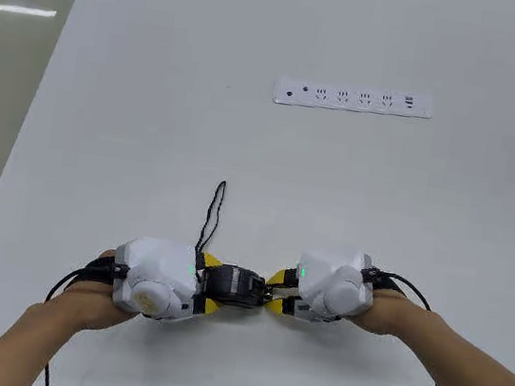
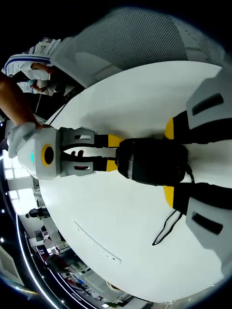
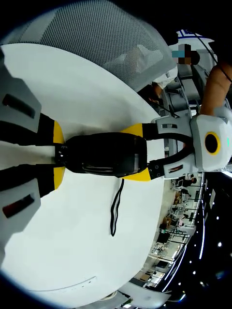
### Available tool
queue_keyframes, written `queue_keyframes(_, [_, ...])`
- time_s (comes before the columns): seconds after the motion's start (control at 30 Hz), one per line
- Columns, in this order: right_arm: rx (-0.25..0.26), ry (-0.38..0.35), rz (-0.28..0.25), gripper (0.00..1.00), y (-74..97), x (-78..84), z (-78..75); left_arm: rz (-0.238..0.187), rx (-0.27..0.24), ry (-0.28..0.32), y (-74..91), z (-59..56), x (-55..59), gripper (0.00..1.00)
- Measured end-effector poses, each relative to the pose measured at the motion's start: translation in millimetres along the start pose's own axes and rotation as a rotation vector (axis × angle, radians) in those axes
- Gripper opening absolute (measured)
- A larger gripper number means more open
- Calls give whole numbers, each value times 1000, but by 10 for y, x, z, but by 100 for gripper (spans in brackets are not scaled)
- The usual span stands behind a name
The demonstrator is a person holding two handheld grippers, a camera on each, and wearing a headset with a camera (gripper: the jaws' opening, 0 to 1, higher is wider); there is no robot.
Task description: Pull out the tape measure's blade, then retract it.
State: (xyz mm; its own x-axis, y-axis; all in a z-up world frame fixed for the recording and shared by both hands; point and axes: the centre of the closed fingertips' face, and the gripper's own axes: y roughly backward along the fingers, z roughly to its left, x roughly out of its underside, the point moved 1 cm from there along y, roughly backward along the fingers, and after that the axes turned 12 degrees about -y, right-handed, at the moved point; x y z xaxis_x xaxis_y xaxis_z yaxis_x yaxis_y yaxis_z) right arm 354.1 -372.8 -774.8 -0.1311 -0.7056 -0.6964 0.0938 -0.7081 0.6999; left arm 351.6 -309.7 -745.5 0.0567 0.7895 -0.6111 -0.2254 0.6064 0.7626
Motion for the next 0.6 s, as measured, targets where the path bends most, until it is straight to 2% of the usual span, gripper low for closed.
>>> queue_keyframes(0.6, [7, -4, -25, 11, -40, -85, 5, 20, -4, 0, 73, 10, 80, 25])
